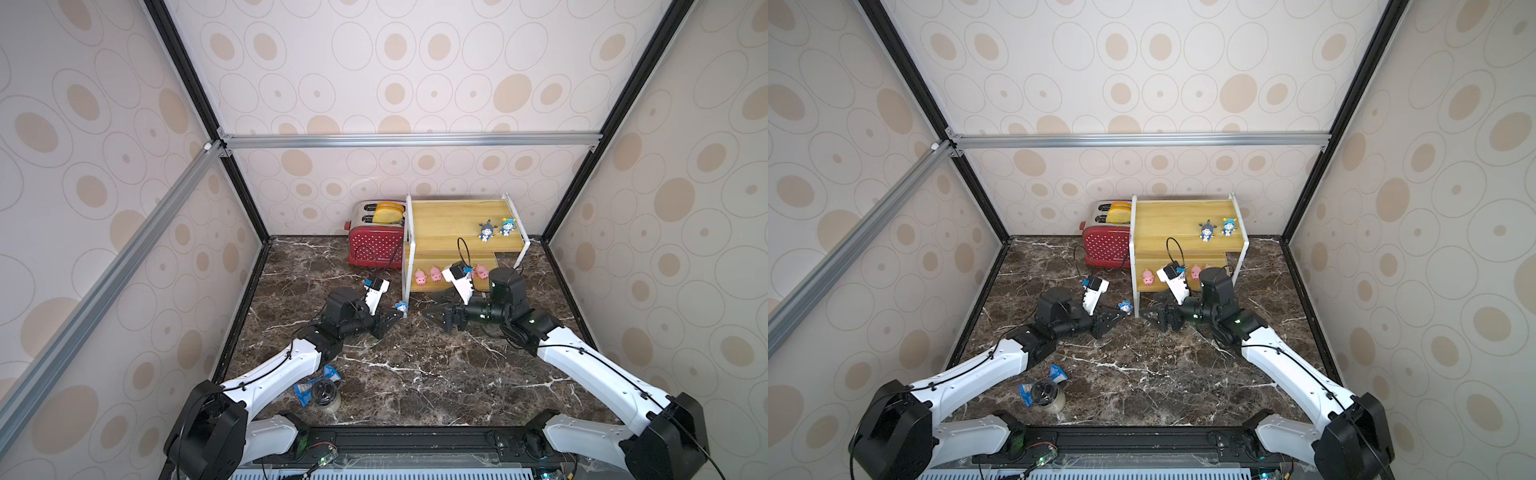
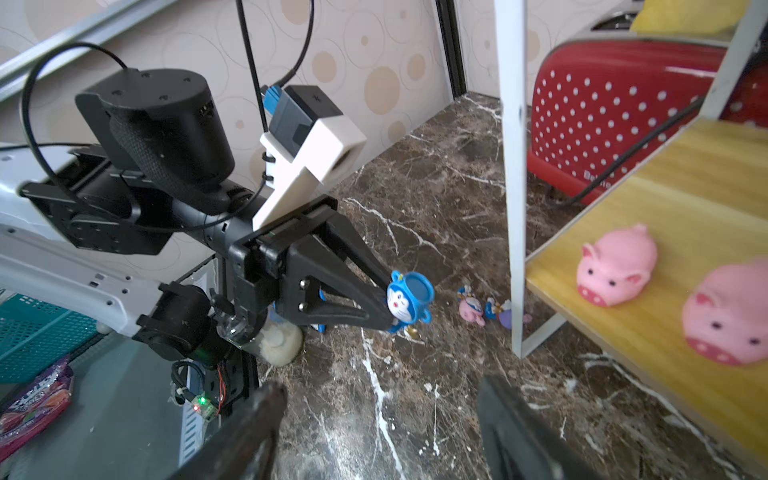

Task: Organize plastic toys on shelves
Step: Pick up the plastic toy at the center of the board, then place the plastic toy on the shelf.

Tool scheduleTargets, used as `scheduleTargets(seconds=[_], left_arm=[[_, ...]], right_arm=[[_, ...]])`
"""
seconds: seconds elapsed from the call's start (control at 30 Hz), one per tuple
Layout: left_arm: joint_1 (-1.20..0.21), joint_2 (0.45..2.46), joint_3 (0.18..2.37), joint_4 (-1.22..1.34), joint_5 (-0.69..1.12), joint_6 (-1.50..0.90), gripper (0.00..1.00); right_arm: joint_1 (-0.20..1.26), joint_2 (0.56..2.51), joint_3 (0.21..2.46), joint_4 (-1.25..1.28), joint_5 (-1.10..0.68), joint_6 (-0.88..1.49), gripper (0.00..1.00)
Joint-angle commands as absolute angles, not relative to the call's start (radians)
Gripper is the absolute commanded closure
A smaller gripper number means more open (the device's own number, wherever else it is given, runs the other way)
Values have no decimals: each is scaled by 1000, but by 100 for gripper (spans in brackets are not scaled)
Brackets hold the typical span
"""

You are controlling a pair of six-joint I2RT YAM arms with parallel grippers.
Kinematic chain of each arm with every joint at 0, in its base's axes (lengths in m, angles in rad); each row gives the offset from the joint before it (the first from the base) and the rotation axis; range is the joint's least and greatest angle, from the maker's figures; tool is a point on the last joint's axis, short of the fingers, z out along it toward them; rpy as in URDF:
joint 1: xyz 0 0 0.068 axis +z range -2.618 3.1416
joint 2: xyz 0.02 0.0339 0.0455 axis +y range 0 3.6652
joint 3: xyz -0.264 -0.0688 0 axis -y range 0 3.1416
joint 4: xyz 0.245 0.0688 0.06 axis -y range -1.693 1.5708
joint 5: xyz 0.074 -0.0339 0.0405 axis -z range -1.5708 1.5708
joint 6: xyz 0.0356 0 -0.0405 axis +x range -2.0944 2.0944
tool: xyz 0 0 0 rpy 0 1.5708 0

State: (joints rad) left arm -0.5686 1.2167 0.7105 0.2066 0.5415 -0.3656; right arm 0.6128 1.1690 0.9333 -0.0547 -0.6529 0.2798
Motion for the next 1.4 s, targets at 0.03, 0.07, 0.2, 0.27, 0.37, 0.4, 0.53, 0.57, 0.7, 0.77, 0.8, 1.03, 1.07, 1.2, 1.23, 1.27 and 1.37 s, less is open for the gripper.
scheduleTargets(seconds=[0.03, 0.07, 0.2, 0.27, 0.37, 0.4, 0.53, 0.57, 0.7, 0.77, 0.8, 1.03, 1.07, 1.2, 1.23, 1.27, 1.37], left_arm=[[-617, 1178, 812, 256, 556, -344, 84], [-624, 1175, 820, 259, 541, -338, 84], [-641, 1172, 851, 265, 428, -315, 84], [-647, 1179, 867, 265, 372, -312, 84], [-672, 1184, 890, 247, 283, -290, 84], [-686, 1184, 897, 235, 252, -276, 84], [-713, 1187, 905, 222, 170, -262, 84], [-718, 1188, 907, 221, 160, -259, 84], [-761, 1193, 933, 185, 97, -186, 84], [-776, 1197, 948, 174, 83, -168, 84], [-782, 1197, 951, 173, 69, -165, 84], [-794, 1200, 962, 163, 47, -150, 84], [-795, 1201, 963, 163, 51, -152, 84], [-795, 1200, 961, 167, 64, -160, 84], [-795, 1199, 960, 169, 68, -161, 84], [-796, 1197, 959, 172, 73, -162, 84], [-797, 1191, 956, 182, 80, -173, 84]], right_arm=[[606, 1180, 1041, -125, -642, 287, 31], [606, 1187, 1073, -159, -621, 298, 33], [609, 1215, 1206, -339, -502, 377, 37], [609, 1218, 1243, -387, -458, 448, 38], [627, 1214, 1272, -410, -390, 530, 38], [639, 1216, 1282, -420, -358, 534, 38], [670, 1242, 1330, -472, -271, 566, 35], [670, 1250, 1337, -472, -273, 581, 34], [702, 1288, 1375, -471, -293, 580, 27], [716, 1305, 1385, -468, -290, 587, 26], [722, 1312, 1388, -465, -280, 597, 26], [748, 1352, 1402, -411, -262, 629, 29], [753, 1361, 1409, -402, -267, 625, 30], [759, 1370, 1398, -350, -270, 621, 37], [760, 1371, 1395, -337, -273, 619, 38], [759, 1374, 1395, -330, -280, 617, 38], [759, 1385, 1395, -320, -299, 621, 41]])
